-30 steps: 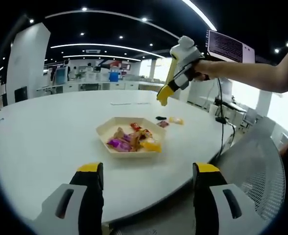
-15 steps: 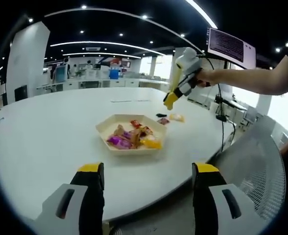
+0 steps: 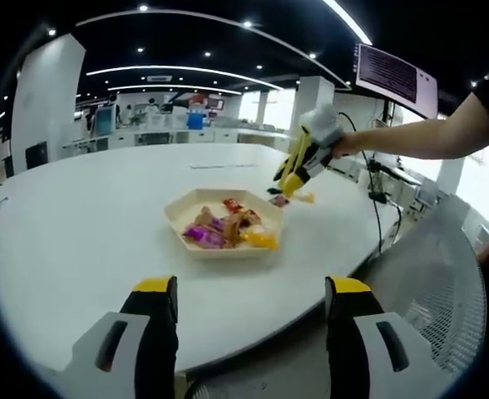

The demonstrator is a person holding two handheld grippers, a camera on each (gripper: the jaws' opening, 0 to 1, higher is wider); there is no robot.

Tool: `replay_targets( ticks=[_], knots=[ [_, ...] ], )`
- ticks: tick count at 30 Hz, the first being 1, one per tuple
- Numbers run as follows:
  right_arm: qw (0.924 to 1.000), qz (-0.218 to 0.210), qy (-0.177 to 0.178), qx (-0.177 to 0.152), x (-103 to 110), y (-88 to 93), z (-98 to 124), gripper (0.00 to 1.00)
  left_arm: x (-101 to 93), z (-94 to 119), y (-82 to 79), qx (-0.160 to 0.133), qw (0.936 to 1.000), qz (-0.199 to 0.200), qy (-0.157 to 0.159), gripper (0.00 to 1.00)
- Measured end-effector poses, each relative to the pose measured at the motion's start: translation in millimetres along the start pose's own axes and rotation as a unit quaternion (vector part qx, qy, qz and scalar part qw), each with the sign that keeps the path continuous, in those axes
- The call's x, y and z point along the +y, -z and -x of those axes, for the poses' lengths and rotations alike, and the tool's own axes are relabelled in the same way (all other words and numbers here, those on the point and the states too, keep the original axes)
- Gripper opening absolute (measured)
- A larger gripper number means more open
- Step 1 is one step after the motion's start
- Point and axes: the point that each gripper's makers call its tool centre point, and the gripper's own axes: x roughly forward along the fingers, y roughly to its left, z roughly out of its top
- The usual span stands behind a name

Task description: Place the target food into the container with the food tongs after gripping and lifting it, then release it inside without dropping or visibly crushing the food.

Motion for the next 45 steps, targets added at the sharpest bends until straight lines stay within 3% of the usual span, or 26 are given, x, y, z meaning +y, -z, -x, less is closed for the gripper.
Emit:
replay_targets(
  ticks=[9, 13, 14, 17, 18, 19, 24, 26, 31, 39, 45],
  knots=[
    [0.9991, 0.032, -0.025, 0.009, -8.7, 14.2, -19.9, 0.3, 0.9, -0.7, 2.1, 0.007, 1.0, 0.002, -0.003, 0.69],
    [0.9989, 0.024, -0.037, 0.018, -10.9, 24.8, -25.3, 0.31, 1.2, -1.2, 3.1, 0.011, 0.9999, 0.002, -0.005, 0.68],
    [0.999, 0.027, -0.035, 0.004, -12.3, 21.9, -24.9, 0.3, 1.4, -1.3, 3.2, 0.012, 0.9999, 0.002, -0.006, 0.68],
    [0.9994, 0.006, -0.034, 0.006, -15.4, 24.8, -24.3, 0.3, 1.6, -1.6, 3.7, 0.014, 0.9999, 0.003, -0.007, 0.68],
    [0.999, 0.003, -0.035, 0.027, -14.4, 33.9, -24.8, 0.3, 1.7, -1.7, 3.9, 0.015, 0.9999, 0.003, -0.007, 0.68],
    [0.9992, -0.008, -0.04, -0.001, -14.0, 25.0, -24.8, 0.3, 1.7, -1.8, 4.2, 0.015, 0.9999, 0.002, -0.006, 0.68],
    [0.9954, -0.086, -0.035, 0.021, -13.5, 34.1, -20.7, 0.29, 1.8, -1.7, 4.3, 0.017, 0.9998, 0.002, -0.008, 0.68],
    [0.9956, -0.083, -0.04, 0.019, -8.6, 32.1, -19.7, 0.3, 1.9, -1.7, 4.5, 0.017, 0.9998, 0.002, -0.008, 0.68],
    [0.9902, -0.133, 0.003, 0.041, -0.2, 36.0, -14.6, 0.28, 2.1, -1.7, 4.5, 0.017, 0.9998, 0.001, -0.007, 0.68],
    [0.984, -0.174, 0.022, 0.033, -4.1, 44.9, -11.9, 0.27, 1.1, -1.7, 4.2, 0.017, 0.9998, -0.002, -0.005, 0.68],
    [0.985, -0.166, 0.022, 0.039, -4.5, 43.7, -13.2, 0.26, 1.1, -1.6, 4.7, 0.018, 0.9998, -0.001, -0.005, 0.68]
  ],
)
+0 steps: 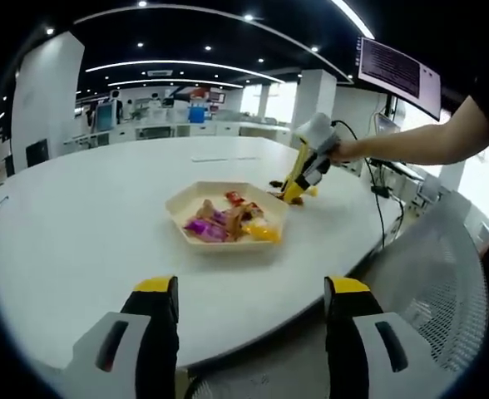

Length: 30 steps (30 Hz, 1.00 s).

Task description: Place the target food into the container with the food tongs after gripping and lifting it, then release it inside without dropping or visibly crushing the food.

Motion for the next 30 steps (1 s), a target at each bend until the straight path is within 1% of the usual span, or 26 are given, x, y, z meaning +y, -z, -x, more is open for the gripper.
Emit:
replay_targets(
  ticks=[7, 11, 20, 24, 30],
  knots=[
    [1.0, -0.006, 0.002, -0.004, -1.4, 0.7, -0.9, 0.23, 0.1, 0.0, 0.3, 0.001, 1.0, 0.0, 0.0, 0.67],
    [0.9998, -0.015, 0.006, -0.013, -1.8, 1.8, -0.4, 0.23, -0.2, 0.0, 0.5, 0.002, 1.0, 0.0, 0.0, 0.67],
    [0.9994, -0.024, 0.013, -0.019, -1.6, 2.4, 0.6, 0.23, -0.2, -0.1, 0.8, 0.003, 1.0, 0.0, 0.0, 0.67],
    [0.9996, -0.021, 0.015, -0.015, -1.1, 2.0, 0.0, 0.23, 0.2, -0.3, 1.3, 0.004, 1.0, 0.0, 0.0, 0.67],
    [0.9994, -0.028, 0.013, -0.013, -1.6, 2.2, 0.8, 0.23, 0.4, 0.3, 0.5, 0.001, 1.0, 0.002, -0.002, 0.68]
  ],
)
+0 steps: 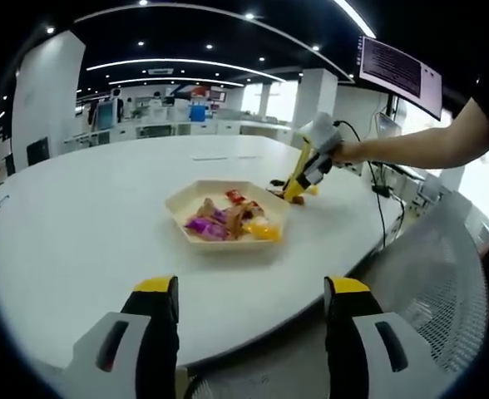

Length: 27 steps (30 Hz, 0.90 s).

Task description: Place the target food into the container with the food tongs after gripping and lifting it, then release it inside without dropping or visibly crushing the food.

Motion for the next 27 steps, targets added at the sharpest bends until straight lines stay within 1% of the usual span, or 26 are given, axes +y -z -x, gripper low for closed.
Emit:
replay_targets(
  ticks=[5, 12, 16, 19, 20, 21, 27],
  knots=[
    [1.0, 0.003, 0.002, 0.002, 1.1, -0.4, 2.7, 0.23, -0.2, 0.0, -0.1, -0.001, 1.0, 0.0, 0.001, 0.68],
    [0.9998, 0.018, 0.011, 0.005, 1.1, -9.0, 17.7, 0.23, -0.7, 0.3, -1.0, -0.004, 1.0, -0.001, 0.002, 0.68],
    [0.9995, 0.026, 0.018, 0.0, 1.6, -20.9, 31.3, 0.23, -1.6, 0.7, -3.4, -0.011, 0.9999, -0.003, 0.003, 0.7],
    [0.999, 0.036, 0.027, -0.007, 1.8, -34.6, 46.4, 0.23, -1.7, 0.7, -4.2, -0.014, 0.9999, -0.005, 0.004, 0.7],
    [0.9989, 0.037, 0.028, -0.008, 2.7, -36.7, 48.7, 0.23, -1.7, 0.8, -4.2, -0.014, 0.9999, -0.004, 0.004, 0.7],
    [0.9986, 0.039, 0.033, -0.015, 4.4, -43.9, 55.6, 0.23, -1.7, 0.8, -4.2, -0.015, 0.9999, -0.004, 0.004, 0.7],
    [0.998, 0.048, 0.036, -0.022, 14.3, -58.1, 69.7, 0.23, -2.5, 1.3, -6.3, -0.022, 0.9997, -0.006, 0.007, 0.7]
  ],
)
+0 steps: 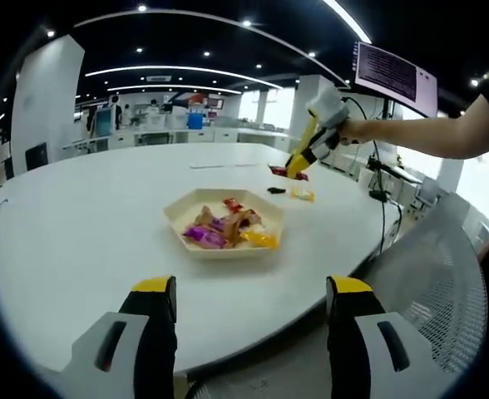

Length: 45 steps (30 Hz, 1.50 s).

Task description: Place the target food into the container with the food tongs after gripping and lifting it, then release it inside without dropping or visibly crushing the food.

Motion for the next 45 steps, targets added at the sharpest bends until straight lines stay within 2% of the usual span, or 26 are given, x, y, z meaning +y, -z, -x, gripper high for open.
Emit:
replay_targets(
  ticks=[12, 24, 31, 45],
  knots=[
    [0.9999, 0.013, -0.003, 0.004, 13.4, -9.5, 3.5, 0.23, -0.5, 1.0, -1.9, -0.008, 1.0, -0.001, 0.002, 0.69],
    [0.9987, 0.045, -0.023, -0.004, 36.4, -50.2, -9.6, 0.23, -0.1, 1.4, -2.6, -0.01, 0.9999, -0.001, 0.0, 0.69],
    [0.9976, 0.053, -0.045, -0.007, 55.5, -68.7, -21.0, 0.23, 1.1, 1.3, -2.2, -0.01, 0.9999, 0.001, -0.001, 0.68],
    [0.9943, 0.08, -0.07, -0.009, 80.5, -102.5, -39.6, 0.24, 1.3, 1.8, -2.5, -0.011, 0.9999, 0.003, -0.003, 0.68]
  ],
)
